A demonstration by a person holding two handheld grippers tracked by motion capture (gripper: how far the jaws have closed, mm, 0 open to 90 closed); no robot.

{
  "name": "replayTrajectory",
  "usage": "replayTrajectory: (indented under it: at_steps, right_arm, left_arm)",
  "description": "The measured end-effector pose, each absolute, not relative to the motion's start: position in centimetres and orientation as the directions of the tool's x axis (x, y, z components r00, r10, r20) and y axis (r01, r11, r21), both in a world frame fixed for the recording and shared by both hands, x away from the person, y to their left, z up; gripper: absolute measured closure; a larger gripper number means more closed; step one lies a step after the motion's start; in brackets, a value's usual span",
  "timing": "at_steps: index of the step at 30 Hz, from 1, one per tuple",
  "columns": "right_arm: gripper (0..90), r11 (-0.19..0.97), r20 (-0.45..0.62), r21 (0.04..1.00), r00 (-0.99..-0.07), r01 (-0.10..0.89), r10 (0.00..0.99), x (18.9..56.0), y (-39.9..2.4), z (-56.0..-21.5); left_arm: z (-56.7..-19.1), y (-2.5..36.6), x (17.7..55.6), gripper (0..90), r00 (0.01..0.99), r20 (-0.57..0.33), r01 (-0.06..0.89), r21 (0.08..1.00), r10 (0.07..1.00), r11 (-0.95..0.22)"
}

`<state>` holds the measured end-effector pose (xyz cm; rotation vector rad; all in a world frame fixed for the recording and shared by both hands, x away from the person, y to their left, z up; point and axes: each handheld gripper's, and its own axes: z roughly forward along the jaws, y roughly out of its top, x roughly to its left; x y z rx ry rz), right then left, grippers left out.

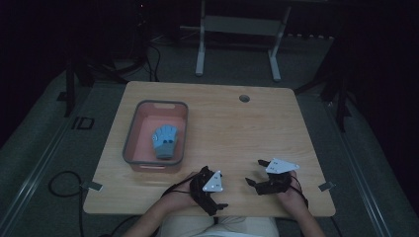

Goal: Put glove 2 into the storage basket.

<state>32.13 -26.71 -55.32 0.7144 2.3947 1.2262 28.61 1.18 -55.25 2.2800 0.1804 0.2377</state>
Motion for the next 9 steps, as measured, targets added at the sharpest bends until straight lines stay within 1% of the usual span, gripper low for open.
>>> replayTrajectory:
  at_steps: [9]
  right_arm:
    - [13.5,0.49,-0.076,0.827,-0.809,0.276,0.583,32.17,-26.75,-55.29]
  left_arm:
    - [-55.28,1.32,28.55,2.0,0.972,0.109,0.055,0.757,0.209,-0.651]
